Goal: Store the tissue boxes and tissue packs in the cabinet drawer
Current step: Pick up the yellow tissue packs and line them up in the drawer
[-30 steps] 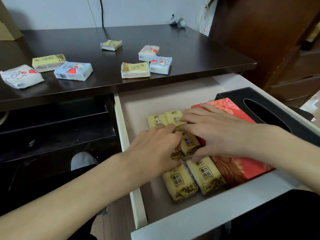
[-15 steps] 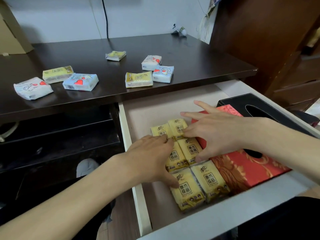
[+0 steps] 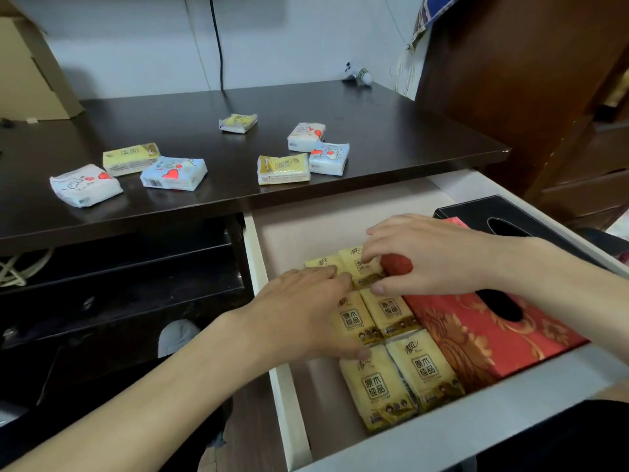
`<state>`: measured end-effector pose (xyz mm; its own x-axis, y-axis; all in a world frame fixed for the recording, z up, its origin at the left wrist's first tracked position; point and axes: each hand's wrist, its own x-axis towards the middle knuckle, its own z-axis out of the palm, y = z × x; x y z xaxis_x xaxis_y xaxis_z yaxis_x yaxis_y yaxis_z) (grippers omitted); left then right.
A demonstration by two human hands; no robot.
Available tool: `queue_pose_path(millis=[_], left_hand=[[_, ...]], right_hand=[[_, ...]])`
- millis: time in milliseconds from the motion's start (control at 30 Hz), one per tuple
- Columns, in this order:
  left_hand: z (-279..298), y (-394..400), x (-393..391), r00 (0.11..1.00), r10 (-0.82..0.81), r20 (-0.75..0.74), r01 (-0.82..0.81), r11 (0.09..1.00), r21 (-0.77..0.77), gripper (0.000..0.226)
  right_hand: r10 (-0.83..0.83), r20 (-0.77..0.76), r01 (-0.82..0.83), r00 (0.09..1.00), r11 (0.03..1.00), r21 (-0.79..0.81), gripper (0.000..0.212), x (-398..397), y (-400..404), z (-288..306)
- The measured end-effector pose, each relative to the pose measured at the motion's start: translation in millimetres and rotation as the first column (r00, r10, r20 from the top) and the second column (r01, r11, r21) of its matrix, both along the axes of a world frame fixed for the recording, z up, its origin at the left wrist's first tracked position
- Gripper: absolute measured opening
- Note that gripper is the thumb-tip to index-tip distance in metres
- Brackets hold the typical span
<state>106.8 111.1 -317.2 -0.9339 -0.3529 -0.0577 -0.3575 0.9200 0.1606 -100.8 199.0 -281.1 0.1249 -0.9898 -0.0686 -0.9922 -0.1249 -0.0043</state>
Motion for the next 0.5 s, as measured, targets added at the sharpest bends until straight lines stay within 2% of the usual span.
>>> queue_pose_path(millis=[133,233,300,400,500], left_hand=[[24,-16,10,0.982,0.131,-0.133,-0.127,0.991,0.036,0.055],[42,-38,22,0.919,0.279,-0.278,-0.253,0.959,0.126,0.041],[52,-54,35,0.861,0.359,-0.361,-0.305,0.932,0.198,0.028],[61,-79,55,0.779,0.445,-0.442,-0.370,0.895,0.248,0.017],[65,-107,75,0.713,0.506,-0.486,-0.449,0.861,0.239,0.016]], right_hand=[[-0.111,0.244,0.156,0.963,0.973,-0.172,0.028,8,-15,11],[-0.106,0.534,0.290,0.839,0.917,-0.273,0.012,23,-36,18],[-0.082,0.645,0.359,0.760,0.880,-0.311,0.012,35,-54,24],[-0.064,0.679,0.384,0.731,0.861,-0.333,0.018,48,-85,33],[-0.145,0.536,0.359,0.831,0.877,-0.319,0.028,55,-117,42]])
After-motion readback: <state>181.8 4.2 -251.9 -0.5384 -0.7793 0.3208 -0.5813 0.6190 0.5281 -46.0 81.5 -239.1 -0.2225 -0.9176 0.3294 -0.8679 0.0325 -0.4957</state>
